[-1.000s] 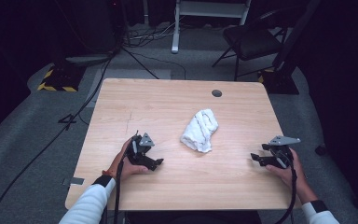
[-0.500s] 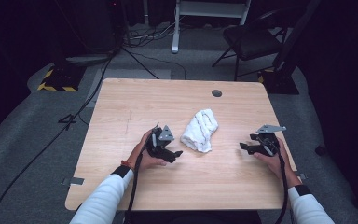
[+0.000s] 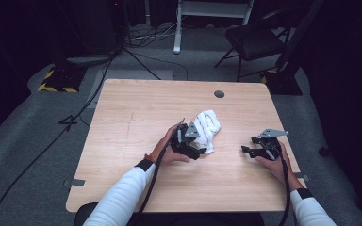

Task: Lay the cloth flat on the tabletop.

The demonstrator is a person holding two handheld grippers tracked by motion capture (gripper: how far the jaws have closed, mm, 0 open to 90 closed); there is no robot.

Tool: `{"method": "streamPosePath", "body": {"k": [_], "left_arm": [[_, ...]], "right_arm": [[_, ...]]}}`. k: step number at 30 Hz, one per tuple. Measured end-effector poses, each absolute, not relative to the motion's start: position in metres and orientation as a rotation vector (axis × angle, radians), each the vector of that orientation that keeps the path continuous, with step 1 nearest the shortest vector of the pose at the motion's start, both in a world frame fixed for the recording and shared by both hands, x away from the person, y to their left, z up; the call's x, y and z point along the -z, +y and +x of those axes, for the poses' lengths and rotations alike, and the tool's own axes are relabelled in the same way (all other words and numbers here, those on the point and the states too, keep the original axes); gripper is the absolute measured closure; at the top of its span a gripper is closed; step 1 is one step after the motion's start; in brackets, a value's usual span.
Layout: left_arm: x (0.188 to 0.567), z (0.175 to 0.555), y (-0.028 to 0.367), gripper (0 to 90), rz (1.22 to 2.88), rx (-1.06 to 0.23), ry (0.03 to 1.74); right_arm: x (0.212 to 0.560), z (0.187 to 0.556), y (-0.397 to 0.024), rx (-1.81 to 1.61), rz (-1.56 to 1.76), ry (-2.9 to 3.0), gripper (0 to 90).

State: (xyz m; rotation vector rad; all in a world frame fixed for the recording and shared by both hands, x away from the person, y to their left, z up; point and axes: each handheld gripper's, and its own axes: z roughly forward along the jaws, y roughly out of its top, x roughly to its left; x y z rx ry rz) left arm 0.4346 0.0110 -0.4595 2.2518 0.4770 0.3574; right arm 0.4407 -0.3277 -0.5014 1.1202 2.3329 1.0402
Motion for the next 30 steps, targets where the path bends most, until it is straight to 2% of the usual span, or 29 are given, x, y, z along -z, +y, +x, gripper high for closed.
{"method": "streamPosePath", "body": {"k": [4,7,9,12,14,19,23,30], "left_arm": [[0.468,0.438,-0.004,23.7,2.319,-0.430,0.495],[0.471,0.443,-0.003,38.8,2.349,-0.434,0.481],[0.471,0.446,0.003,53.3,2.351,-0.444,0.477],[0.469,0.449,0.010,65.8,2.341,-0.428,0.474],[0.466,0.450,0.017,70.8,2.318,-0.410,0.482],[0.450,0.449,0.035,74.8,2.233,-0.387,0.508],[0.442,0.447,0.044,77.2,2.239,-0.420,0.502],[0.445,0.457,0.081,78.2,2.219,-0.444,0.639]], "right_arm": [[0.502,0.440,-0.328,-1.047,1.120,2.323,32.6],[0.503,0.439,-0.328,-1.054,1.122,2.319,32.6],[0.503,0.439,-0.328,-1.054,1.123,2.317,32.6],[0.503,0.439,-0.328,-1.054,1.122,2.317,32.6],[0.503,0.439,-0.328,-1.053,1.122,2.317,32.5],[0.503,0.439,-0.328,-1.051,1.121,2.317,32.5],[0.503,0.439,-0.328,-1.051,1.121,2.317,32.6],[0.503,0.439,-0.328,-1.050,1.119,2.317,32.6]]}}
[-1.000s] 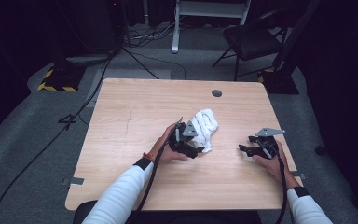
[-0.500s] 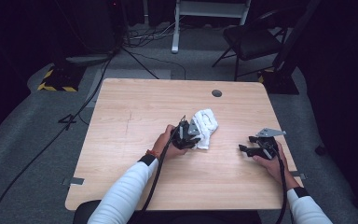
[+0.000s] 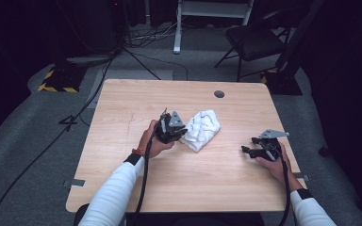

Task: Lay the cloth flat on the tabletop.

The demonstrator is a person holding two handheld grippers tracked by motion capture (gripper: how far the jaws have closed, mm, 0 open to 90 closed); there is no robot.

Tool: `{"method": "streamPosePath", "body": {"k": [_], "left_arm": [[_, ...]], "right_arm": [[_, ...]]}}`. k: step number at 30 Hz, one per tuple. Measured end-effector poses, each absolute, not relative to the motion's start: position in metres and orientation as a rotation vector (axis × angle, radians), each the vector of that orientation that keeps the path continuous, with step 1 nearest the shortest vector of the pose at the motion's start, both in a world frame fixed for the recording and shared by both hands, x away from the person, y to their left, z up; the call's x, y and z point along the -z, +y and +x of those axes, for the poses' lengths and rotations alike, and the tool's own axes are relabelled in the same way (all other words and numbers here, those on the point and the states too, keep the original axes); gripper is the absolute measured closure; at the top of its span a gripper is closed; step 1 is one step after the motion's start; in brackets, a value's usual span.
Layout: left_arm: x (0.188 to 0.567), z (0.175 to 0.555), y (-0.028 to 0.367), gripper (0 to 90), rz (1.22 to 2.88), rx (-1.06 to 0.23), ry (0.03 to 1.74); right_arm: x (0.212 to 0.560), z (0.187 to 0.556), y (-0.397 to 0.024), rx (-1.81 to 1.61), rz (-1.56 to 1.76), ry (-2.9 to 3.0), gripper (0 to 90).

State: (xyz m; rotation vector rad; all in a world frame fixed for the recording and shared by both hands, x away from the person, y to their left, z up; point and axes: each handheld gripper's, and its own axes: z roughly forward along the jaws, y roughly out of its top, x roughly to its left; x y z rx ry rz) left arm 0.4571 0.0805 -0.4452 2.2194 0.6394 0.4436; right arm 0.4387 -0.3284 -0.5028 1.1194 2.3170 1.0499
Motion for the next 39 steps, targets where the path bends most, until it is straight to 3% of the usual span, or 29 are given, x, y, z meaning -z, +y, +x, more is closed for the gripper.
{"method": "streamPosePath", "body": {"k": [7,16,27,30,36,39], "left_arm": [[0.460,0.467,0.116,78.9,2.242,-0.386,0.755],[0.470,0.467,0.147,68.3,2.277,-0.439,0.852],[0.472,0.468,0.137,39.9,2.241,-0.459,0.858],[0.476,0.475,0.127,29.5,2.253,-0.450,0.853],[0.482,0.483,0.120,33.5,2.290,-0.495,0.855],[0.485,0.489,0.122,37.2,2.288,-0.450,0.868]], "right_arm": [[0.503,0.439,-0.328,-1.050,1.122,2.316,32.5],[0.499,0.444,-0.320,-1.000,1.112,2.321,35.2],[0.473,0.450,-0.263,-1.130,0.932,2.367,42.1],[0.467,0.451,-0.228,-1.162,0.845,2.409,43.0],[0.466,0.451,-0.189,-1.204,0.744,2.463,43.5],[0.472,0.452,-0.173,-1.161,0.717,2.492,44.0]]}}
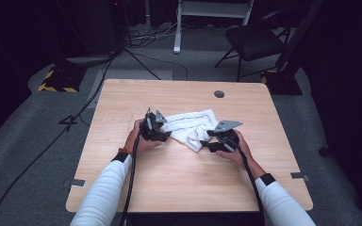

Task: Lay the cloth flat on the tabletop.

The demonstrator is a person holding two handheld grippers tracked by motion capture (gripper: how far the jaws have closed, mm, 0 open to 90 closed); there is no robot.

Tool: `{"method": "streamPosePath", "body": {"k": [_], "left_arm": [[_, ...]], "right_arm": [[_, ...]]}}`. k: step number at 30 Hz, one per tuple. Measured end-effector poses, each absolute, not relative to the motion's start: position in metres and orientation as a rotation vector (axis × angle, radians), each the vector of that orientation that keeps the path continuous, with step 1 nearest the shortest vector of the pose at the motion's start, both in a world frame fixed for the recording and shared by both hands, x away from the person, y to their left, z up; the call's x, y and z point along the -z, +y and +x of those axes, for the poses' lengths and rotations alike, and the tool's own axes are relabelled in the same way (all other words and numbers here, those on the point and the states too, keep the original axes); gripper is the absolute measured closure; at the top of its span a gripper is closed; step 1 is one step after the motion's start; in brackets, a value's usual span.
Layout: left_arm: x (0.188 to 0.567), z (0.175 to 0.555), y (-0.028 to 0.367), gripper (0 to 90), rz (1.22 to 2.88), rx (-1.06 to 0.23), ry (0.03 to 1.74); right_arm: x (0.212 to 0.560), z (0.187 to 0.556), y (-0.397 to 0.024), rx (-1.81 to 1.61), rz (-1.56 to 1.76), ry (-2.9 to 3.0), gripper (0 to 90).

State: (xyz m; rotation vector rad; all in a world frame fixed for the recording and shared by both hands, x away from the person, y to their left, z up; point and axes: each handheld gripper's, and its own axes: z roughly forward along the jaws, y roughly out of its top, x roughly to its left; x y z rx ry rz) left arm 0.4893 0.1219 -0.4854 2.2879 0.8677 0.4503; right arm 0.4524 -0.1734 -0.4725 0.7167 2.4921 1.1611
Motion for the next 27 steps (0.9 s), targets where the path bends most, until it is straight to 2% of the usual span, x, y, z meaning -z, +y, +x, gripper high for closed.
{"method": "streamPosePath", "body": {"k": [2,6,8,9,10,15,20,27], "left_arm": [[0.487,0.491,0.123,39.9,2.290,-0.437,0.857],[0.488,0.495,0.122,46.0,2.301,-0.404,0.864],[0.489,0.494,0.122,52.8,2.308,-0.396,0.839],[0.489,0.494,0.122,56.9,2.308,-0.396,0.839],[0.488,0.495,0.122,62.3,2.311,-0.361,0.819],[0.485,0.492,0.122,78.4,2.345,-0.381,0.787],[0.482,0.489,0.124,83.0,2.348,-0.385,0.767],[0.477,0.481,0.131,84.0,2.347,-0.389,0.753]], "right_arm": [[0.475,0.453,-0.167,-1.152,0.706,2.498,44.9],[0.481,0.457,-0.163,-1.126,0.726,2.510,55.5],[0.482,0.458,-0.162,-1.110,0.719,2.519,61.3],[0.482,0.458,-0.162,-1.110,0.719,2.519,61.3],[0.481,0.458,-0.164,-1.113,0.718,2.519,68.9],[0.474,0.457,-0.172,-1.126,0.714,2.495,80.5],[0.467,0.458,-0.183,-1.129,0.728,2.467,84.1],[0.448,0.450,-0.212,-1.173,0.731,2.429,85.0]]}}
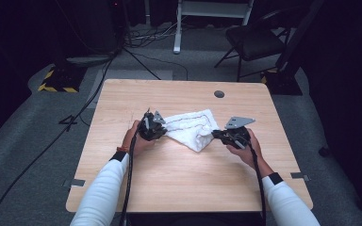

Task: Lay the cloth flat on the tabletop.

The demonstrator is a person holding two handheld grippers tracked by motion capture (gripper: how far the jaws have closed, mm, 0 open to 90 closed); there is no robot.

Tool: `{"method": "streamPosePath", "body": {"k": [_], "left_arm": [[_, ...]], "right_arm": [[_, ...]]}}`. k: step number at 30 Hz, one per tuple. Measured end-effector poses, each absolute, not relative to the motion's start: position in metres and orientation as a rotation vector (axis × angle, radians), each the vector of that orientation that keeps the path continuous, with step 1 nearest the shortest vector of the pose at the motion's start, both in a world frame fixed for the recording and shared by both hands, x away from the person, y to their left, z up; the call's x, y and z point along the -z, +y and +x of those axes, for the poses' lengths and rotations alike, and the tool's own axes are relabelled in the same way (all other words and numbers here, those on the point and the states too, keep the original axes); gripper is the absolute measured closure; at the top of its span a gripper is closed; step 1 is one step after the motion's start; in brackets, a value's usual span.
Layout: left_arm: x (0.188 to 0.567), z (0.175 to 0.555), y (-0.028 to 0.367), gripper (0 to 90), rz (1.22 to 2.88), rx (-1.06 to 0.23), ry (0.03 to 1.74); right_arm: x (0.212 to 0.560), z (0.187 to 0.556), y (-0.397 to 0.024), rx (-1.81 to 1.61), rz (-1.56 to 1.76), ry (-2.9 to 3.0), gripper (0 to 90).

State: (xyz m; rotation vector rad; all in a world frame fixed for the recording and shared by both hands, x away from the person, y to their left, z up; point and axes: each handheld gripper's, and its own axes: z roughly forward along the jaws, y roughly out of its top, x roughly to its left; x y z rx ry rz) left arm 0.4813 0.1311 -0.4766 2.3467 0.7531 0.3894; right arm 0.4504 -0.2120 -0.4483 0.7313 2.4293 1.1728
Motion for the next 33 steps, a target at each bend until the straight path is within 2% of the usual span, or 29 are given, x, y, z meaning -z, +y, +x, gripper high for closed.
{"method": "streamPosePath", "body": {"k": [12,21,33], "left_arm": [[0.470,0.456,0.135,83.3,2.344,-0.364,0.706],[0.474,0.434,0.142,83.9,2.384,-0.355,0.679],[0.480,0.407,0.148,87.3,2.419,-0.304,0.632]], "right_arm": [[0.445,0.415,-0.277,-1.133,0.773,2.442,85.1],[0.458,0.399,-0.302,-1.070,0.843,2.462,85.1],[0.475,0.401,-0.321,-0.946,0.968,2.447,85.5]]}}
